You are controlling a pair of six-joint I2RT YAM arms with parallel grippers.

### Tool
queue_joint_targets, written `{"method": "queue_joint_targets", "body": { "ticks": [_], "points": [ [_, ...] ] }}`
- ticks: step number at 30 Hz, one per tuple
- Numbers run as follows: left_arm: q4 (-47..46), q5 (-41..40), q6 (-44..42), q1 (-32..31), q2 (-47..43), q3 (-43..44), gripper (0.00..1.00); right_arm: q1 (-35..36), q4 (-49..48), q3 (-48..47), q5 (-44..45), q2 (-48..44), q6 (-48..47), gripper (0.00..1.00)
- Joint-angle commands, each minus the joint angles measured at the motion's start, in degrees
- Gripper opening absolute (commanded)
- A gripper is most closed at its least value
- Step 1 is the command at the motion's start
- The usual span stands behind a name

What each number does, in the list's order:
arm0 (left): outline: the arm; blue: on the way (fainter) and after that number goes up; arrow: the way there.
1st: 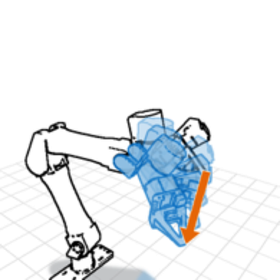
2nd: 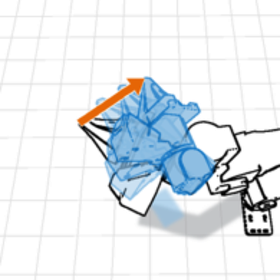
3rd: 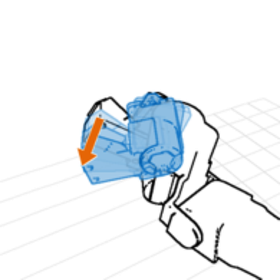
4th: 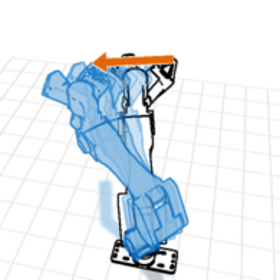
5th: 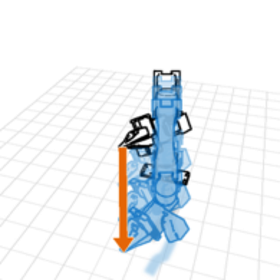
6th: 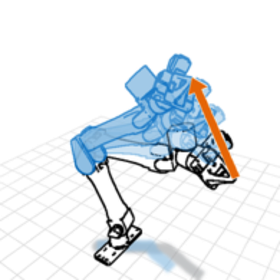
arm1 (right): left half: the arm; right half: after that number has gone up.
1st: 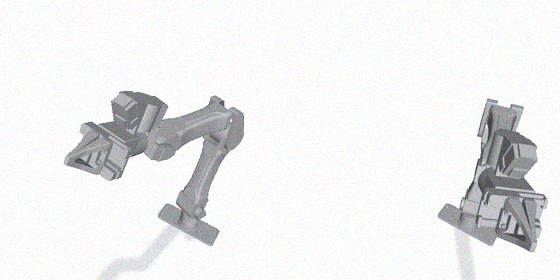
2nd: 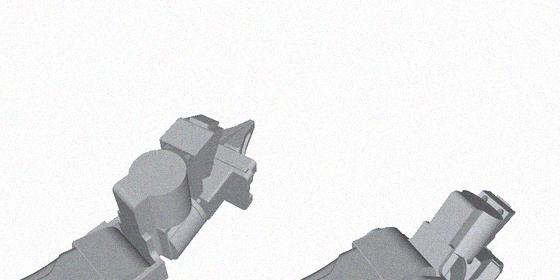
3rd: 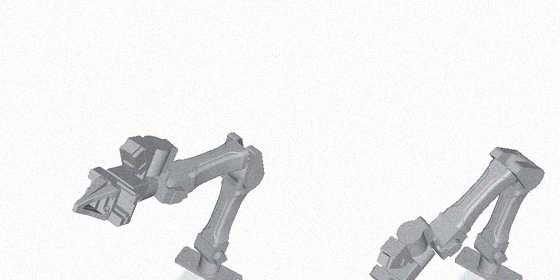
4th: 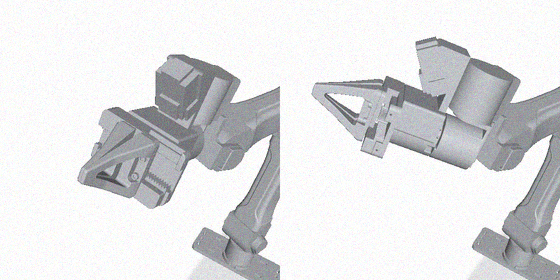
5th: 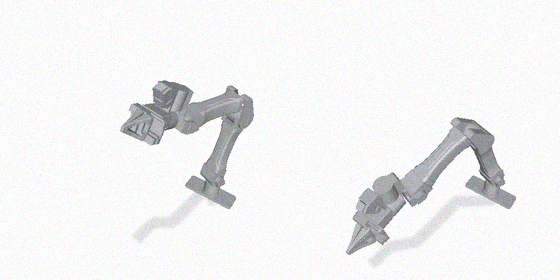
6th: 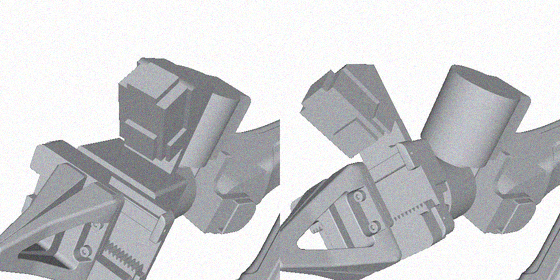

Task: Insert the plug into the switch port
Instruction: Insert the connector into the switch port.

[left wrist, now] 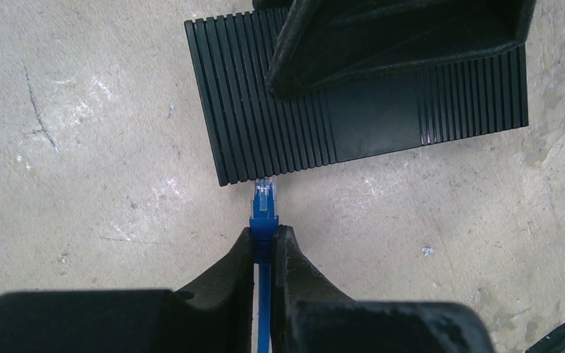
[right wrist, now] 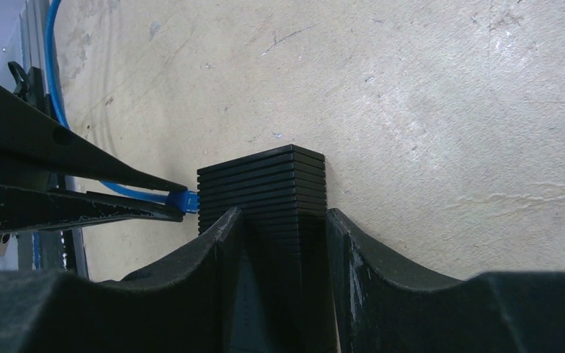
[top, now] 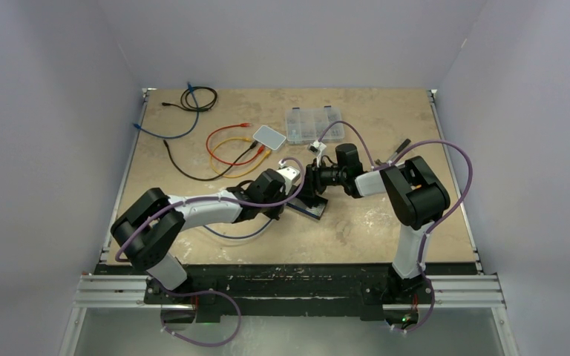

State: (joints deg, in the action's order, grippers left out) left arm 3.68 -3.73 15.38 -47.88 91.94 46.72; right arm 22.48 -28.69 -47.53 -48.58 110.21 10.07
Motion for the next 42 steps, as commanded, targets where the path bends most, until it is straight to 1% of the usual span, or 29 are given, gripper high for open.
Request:
{"method": "queue_joint_targets", "body": {
  "ticks": [1,7,14,16,20,25,33,36,38,42],
  "points": [
    [-2.4,-0.3,-0.9,-0.5,-1.2,2.5,0.0,0.3,2.1,1.0,1.6,-0.4,-0.5,0.47],
    [-1.5,-2.6,-0.2,-0.5,-0.7,2.7,0.0,0.3,2.0,1.0,1.6,-0.4,-0.5,0.47],
    [-2.8,-5.5,2.9,-0.6,0.4,1.9,0.0,0.3,1.8,0.9,1.3,-0.1,0.2,0.47],
    [-6.5,-6.6,3.6,-0.7,0.1,1.2,0.0,0.3,1.8,0.9,1.0,0.2,0.6,0.47],
    [-9.8,-9.5,4.1,-1.8,0.1,0.9,0.0,0.3,1.6,0.9,0.4,0.8,1.2,0.47],
    [-10.8,-13.3,2.9,-3.1,2.2,2.3,0.0,0.3,1.3,1.1,-0.3,0.6,1.6,0.47],
    [-17.6,-18.4,1.3,-4.3,3.3,-0.3,0.0,0.3,-0.2,1.2,-3.0,1.6,2.8,0.47],
    [-19.2,-18.9,0.2,-4.3,2.0,-0.4,0.0,0.3,-0.3,1.0,-4.0,2.1,2.8,0.47],
    [-18.6,-18.7,-0.9,-4.3,1.4,1.2,0.0,0.3,-0.3,0.8,-4.6,2.3,2.7,0.47],
    [-16.7,-15.9,-4.1,-4.3,0.9,4.2,0.0,0.8,0.3,0.4,-6.4,2.6,2.0,0.46]
  ]
}}
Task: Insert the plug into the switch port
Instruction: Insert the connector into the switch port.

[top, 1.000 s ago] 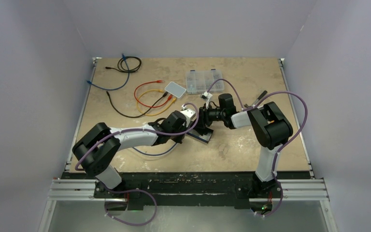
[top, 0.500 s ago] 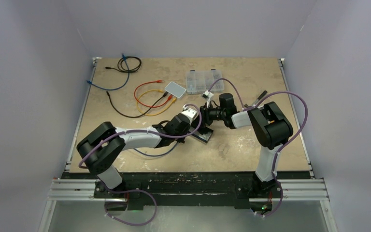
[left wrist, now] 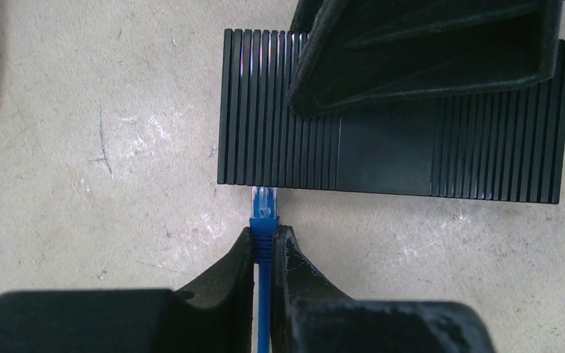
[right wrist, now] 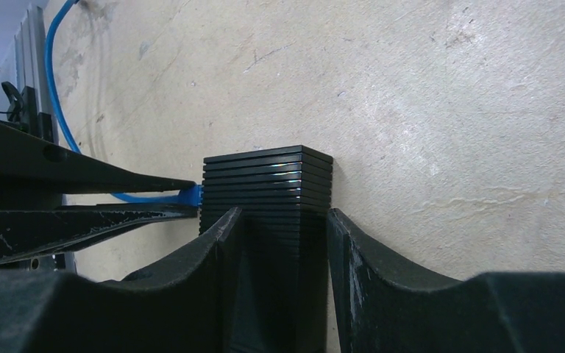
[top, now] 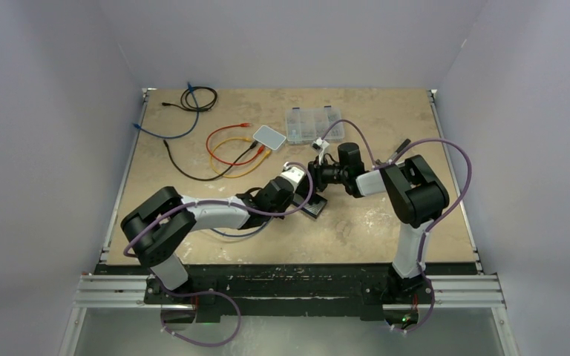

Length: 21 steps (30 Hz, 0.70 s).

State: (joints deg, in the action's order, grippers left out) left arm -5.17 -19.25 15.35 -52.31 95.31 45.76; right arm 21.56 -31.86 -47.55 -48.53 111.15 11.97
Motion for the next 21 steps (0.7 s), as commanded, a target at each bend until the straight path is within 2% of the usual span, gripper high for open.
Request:
{"method": "queue_joint_targets", "body": {
  "ticks": [1,6,13,21],
  "points": [
    [-7.5,0.3,-4.9,0.1,-2.5,5.6,0.0,1.9,3.5,0.2,-7.1,1.8,0.0,0.46],
    [-7.6,1.4,-7.6,0.4,-2.5,6.1,0.0,2.6,2.1,-0.1,-11.8,2.9,0.4,0.45],
    [-14.6,2.0,-6.5,2.0,-4.7,2.9,0.0,5.1,4.6,-2.2,-15.8,4.4,-2.0,0.45],
    [-22.8,-4.8,-4.5,2.2,-5.2,1.1,0.0,6.7,6.4,-3.7,-19.0,5.6,-3.8,0.44]
  ]
}}
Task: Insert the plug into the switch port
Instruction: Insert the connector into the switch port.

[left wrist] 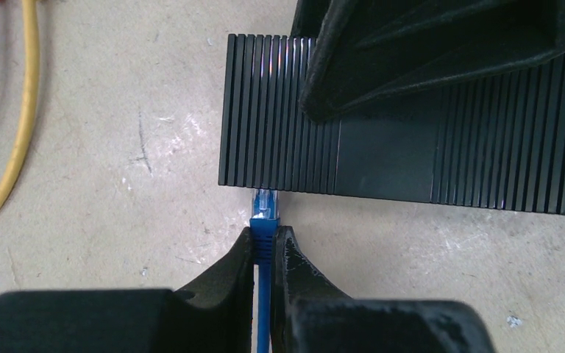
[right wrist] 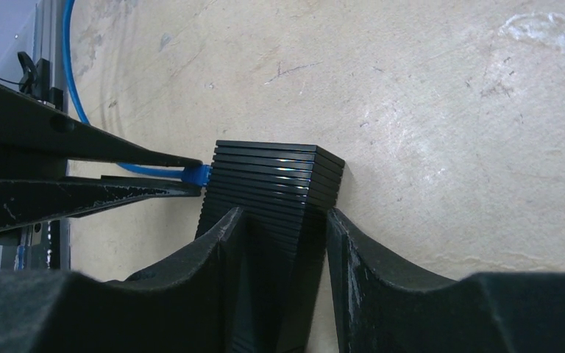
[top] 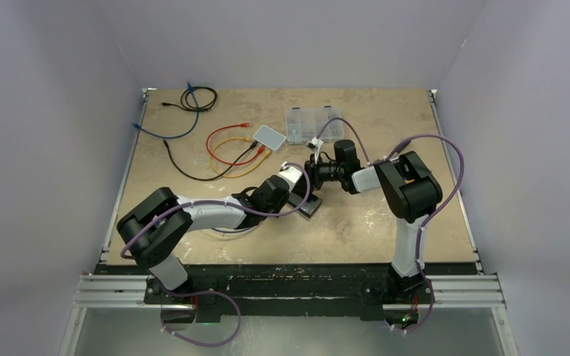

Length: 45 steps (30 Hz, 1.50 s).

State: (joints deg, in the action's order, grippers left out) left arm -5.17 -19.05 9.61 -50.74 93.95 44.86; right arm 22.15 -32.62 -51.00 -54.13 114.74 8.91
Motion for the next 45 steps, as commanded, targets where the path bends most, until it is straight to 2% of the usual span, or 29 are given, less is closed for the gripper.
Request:
{"method": "queue_joint_targets", "body": {
  "ticks": [1,9,13,17,20,23,30,38,42,45],
  "points": [
    [-23.5,-5.4,1.4,0.7,-3.8,2.1,0.0,6.5,7.5,-0.5,-13.8,2.2,-1.0,0.44],
    [-30.7,1.5,-0.1,0.6,0.3,3.6,0.0,8.2,10.7,-2.3,-15.8,3.4,-3.8,0.44],
    [-34.1,0.6,-1.7,1.4,-1.9,1.5,0.0,8.9,13.2,-3.4,-16.4,3.9,-5.7,0.43],
    [-38.2,3.1,0.2,5.1,-5.4,-1.9,0.0,9.7,14.8,-4.2,-17.2,4.2,-7.0,0.42],
    [-36.1,6.1,-1.6,4.6,-4.1,0.5,0.0,10.8,17.4,-5.6,-18.3,4.9,-9.6,0.42],
    [-37.9,6.8,-2.0,4.1,-3.1,0.4,0.0,11.6,20.4,-6.8,-19.4,5.5,-12.8,0.42],
    [-45.7,6.9,-2.1,4.1,-3.8,-1.9,0.0,13.4,26.8,-9.5,-22.1,6.5,-18.8,0.42],
    [-57.2,-0.1,-0.8,4.1,-3.9,-5.7,0.0,14.5,33.2,-11.8,-25.1,7.4,-25.1,0.41],
    [-55.4,0.8,-1.9,4.1,-3.2,-4.6,0.0,14.6,35.0,-12.2,-24.0,7.5,-25.7,0.4],
    [-52.4,2.7,-1.7,4.1,-3.2,-5.1,0.0,14.2,27.6,-9.3,-20.9,5.9,-18.8,0.4]
  ]
}}
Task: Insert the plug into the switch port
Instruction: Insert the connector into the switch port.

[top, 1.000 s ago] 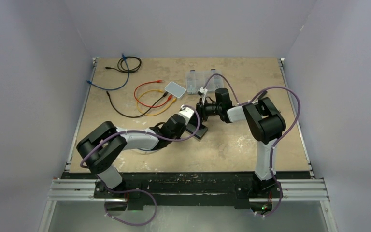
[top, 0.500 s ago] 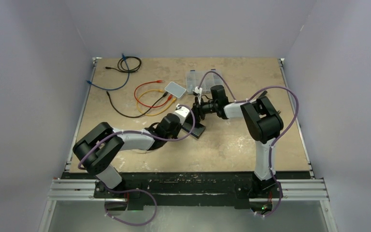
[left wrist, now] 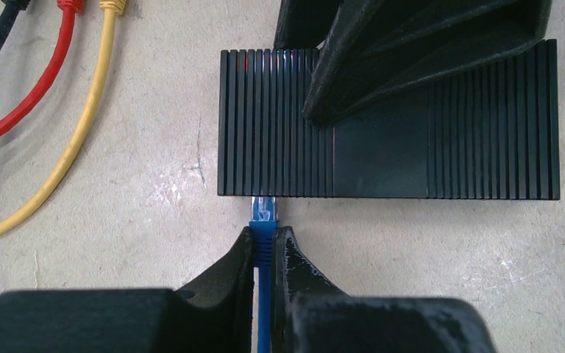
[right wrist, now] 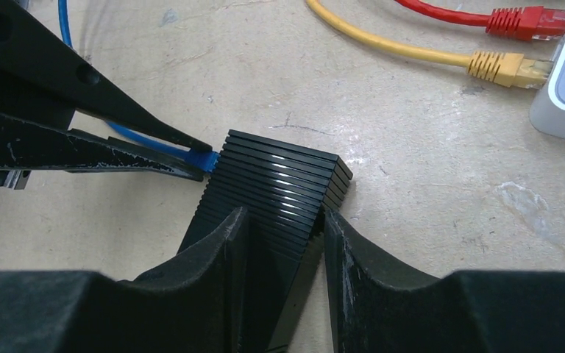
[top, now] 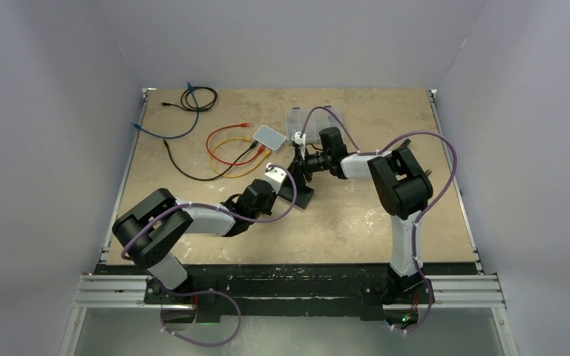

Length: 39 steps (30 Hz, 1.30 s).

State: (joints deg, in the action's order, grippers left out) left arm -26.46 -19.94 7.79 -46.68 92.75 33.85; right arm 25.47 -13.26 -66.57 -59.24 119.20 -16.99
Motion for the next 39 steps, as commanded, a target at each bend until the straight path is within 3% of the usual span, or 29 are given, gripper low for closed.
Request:
{"method": "queue_joint_targets", "body": {
  "ticks": [1,9,14,26,30,39],
  "points": [
    [-29.9,4.2,0.2,0.0,-2.3,5.4,0.0,10.5,4.5,7.6,-14.3,0.5,10.5,0.4],
    [-23.0,6.9,1.0,0.0,-5.8,-0.2,0.0,2.3,-14.3,16.9,-4.6,-4.3,27.6,0.41],
    [-19.2,8.8,1.5,0.0,-6.3,-0.3,0.01,0.9,-15.0,17.9,-1.4,-4.7,28.6,0.44],
    [-0.5,7.1,3.2,0.0,-16.3,-0.4,0.32,-1.5,-16.4,19.6,3.5,-5.8,30.0,0.44],
    [7.0,7.2,5.4,0.0,-18.7,-0.1,0.33,-1.6,-16.4,19.8,4.5,-6.4,29.8,0.45],
    [22.3,10.2,10.1,-1.4,-20.0,1.1,0.36,-1.8,-17.0,20.5,7.2,-7.6,29.8,0.57]
  ]
}}
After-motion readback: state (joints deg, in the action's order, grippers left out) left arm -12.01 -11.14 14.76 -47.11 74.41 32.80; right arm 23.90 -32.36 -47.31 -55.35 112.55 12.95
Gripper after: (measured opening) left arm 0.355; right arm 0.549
